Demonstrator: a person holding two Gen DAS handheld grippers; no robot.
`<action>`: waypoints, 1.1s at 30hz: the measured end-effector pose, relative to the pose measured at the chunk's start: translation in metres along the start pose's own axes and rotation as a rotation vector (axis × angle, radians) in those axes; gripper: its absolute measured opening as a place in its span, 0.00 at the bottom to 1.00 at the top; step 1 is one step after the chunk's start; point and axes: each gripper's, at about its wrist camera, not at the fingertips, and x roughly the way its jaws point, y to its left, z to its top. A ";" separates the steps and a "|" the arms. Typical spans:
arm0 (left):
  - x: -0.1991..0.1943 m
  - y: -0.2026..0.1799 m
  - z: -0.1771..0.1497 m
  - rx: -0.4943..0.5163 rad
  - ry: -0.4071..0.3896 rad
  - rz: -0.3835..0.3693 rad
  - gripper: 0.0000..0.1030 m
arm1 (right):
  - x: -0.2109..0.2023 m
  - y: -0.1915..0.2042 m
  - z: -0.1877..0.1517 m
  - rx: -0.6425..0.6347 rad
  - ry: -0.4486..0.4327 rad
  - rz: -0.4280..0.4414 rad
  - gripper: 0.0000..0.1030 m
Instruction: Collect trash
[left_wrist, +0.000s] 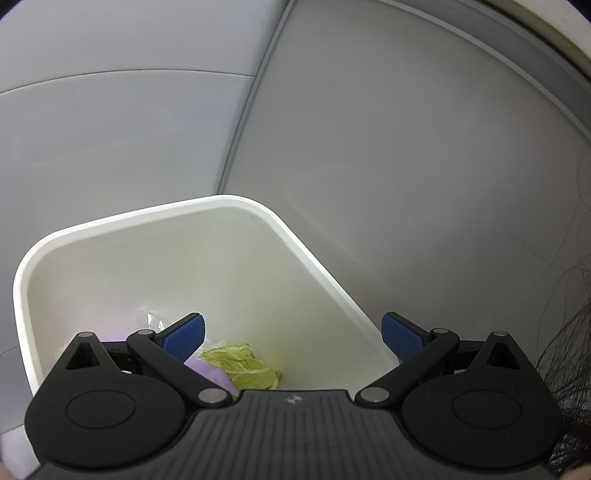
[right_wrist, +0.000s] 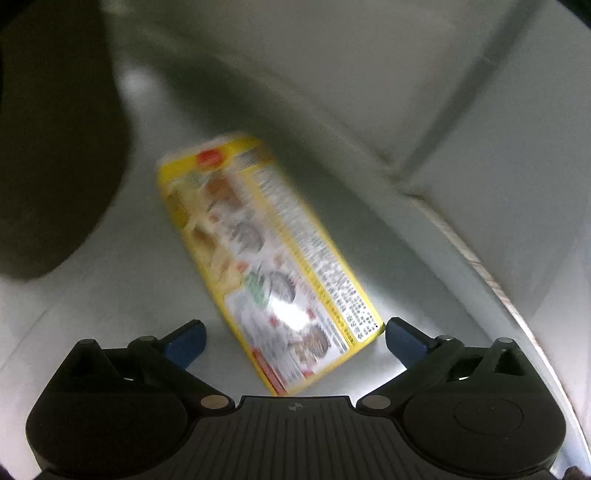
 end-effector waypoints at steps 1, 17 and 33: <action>0.000 0.000 0.000 0.000 -0.003 0.003 0.99 | -0.003 0.006 -0.001 -0.023 0.007 0.028 1.00; -0.006 -0.003 0.000 -0.002 -0.024 0.027 0.99 | -0.027 0.012 0.046 0.014 0.070 0.056 0.73; -0.051 -0.024 0.041 -0.045 0.056 0.155 0.99 | -0.258 -0.043 0.050 0.041 0.131 0.143 0.73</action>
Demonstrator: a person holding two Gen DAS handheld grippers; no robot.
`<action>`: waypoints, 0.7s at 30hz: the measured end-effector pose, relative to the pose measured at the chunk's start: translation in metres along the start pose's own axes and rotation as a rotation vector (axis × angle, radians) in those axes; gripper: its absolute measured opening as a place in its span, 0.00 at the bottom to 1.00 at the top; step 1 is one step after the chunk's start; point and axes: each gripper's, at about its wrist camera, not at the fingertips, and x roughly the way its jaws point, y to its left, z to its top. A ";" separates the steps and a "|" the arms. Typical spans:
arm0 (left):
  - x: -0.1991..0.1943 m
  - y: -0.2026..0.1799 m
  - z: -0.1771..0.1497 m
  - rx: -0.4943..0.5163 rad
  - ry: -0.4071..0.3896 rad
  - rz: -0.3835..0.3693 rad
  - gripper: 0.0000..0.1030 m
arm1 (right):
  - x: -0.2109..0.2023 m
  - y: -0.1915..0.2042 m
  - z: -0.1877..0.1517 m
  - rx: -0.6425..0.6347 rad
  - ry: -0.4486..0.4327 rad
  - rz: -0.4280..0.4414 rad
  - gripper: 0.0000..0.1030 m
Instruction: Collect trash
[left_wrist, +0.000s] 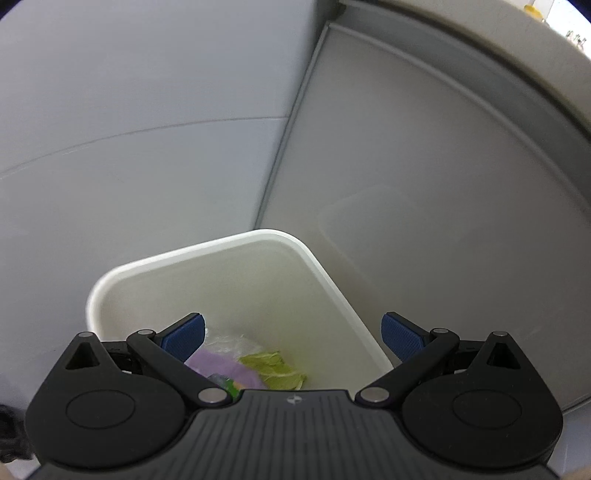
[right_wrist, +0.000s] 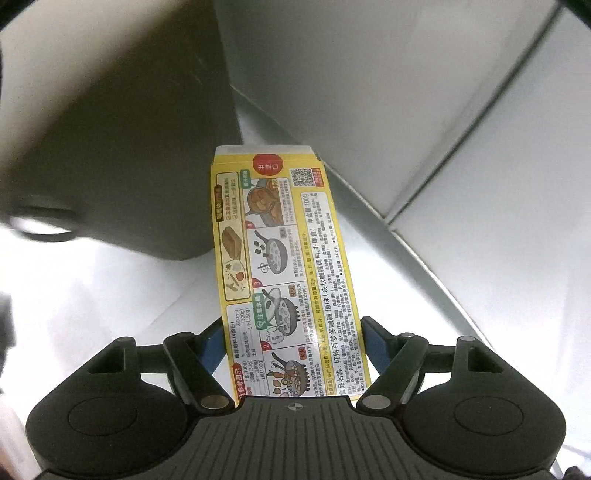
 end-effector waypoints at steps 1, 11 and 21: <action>-0.005 -0.001 0.003 0.006 0.009 0.011 0.99 | -0.020 -0.002 -0.001 0.000 0.002 0.000 0.73; -0.065 -0.007 0.035 0.060 0.141 0.076 0.99 | -0.233 0.000 -0.003 -0.002 -0.005 0.011 0.73; -0.128 0.009 0.054 0.085 0.273 0.102 0.99 | -0.387 0.035 0.057 -0.239 -0.145 0.045 0.74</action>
